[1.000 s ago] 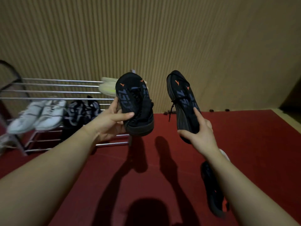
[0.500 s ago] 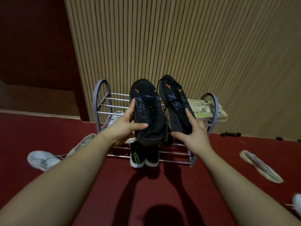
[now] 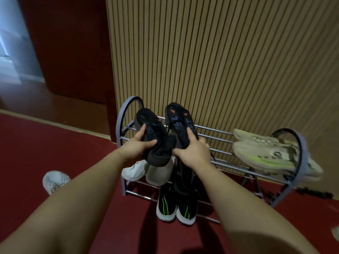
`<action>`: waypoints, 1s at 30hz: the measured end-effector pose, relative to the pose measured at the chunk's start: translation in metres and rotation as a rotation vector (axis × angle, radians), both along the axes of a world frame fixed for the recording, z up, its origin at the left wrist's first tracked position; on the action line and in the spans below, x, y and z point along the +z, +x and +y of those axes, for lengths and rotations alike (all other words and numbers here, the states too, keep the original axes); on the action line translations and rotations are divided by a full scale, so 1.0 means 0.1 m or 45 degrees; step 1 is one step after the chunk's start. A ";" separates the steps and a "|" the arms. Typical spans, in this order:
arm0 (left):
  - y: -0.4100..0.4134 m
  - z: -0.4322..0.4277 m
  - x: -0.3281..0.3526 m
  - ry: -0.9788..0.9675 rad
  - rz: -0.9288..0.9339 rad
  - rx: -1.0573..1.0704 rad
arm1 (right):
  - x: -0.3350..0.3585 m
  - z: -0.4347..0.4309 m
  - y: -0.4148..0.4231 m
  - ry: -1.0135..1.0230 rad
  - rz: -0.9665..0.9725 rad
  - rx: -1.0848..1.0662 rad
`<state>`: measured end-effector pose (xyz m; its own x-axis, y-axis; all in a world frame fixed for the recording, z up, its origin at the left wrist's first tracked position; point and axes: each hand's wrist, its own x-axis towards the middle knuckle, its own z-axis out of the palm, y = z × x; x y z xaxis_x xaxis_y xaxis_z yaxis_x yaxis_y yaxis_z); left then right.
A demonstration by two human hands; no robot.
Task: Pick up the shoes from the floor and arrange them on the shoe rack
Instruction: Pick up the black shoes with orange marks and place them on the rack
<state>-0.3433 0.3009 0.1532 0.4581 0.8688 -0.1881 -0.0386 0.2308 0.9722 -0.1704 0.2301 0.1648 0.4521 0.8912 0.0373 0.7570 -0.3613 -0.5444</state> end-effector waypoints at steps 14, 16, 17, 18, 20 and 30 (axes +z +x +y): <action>0.19 -0.29 -0.26 0.532 0.838 0.183 | -0.27 0.01 0.70 -0.055 -0.118 0.653; 0.24 -0.24 -0.28 0.571 0.824 0.245 | -0.24 0.06 0.67 -0.044 -0.173 0.661; 0.24 -0.21 -0.29 0.601 0.843 0.257 | -0.24 0.10 0.65 -0.031 -0.193 0.662; 0.24 -0.15 -0.30 0.622 0.875 0.261 | -0.24 0.14 0.63 -0.020 -0.203 0.658; 0.20 -0.04 -0.27 0.680 0.949 0.256 | -0.26 0.23 0.55 -0.006 -0.225 0.639; 0.02 0.51 -0.24 0.686 1.108 0.075 | -0.30 0.68 0.38 -0.034 -0.277 0.580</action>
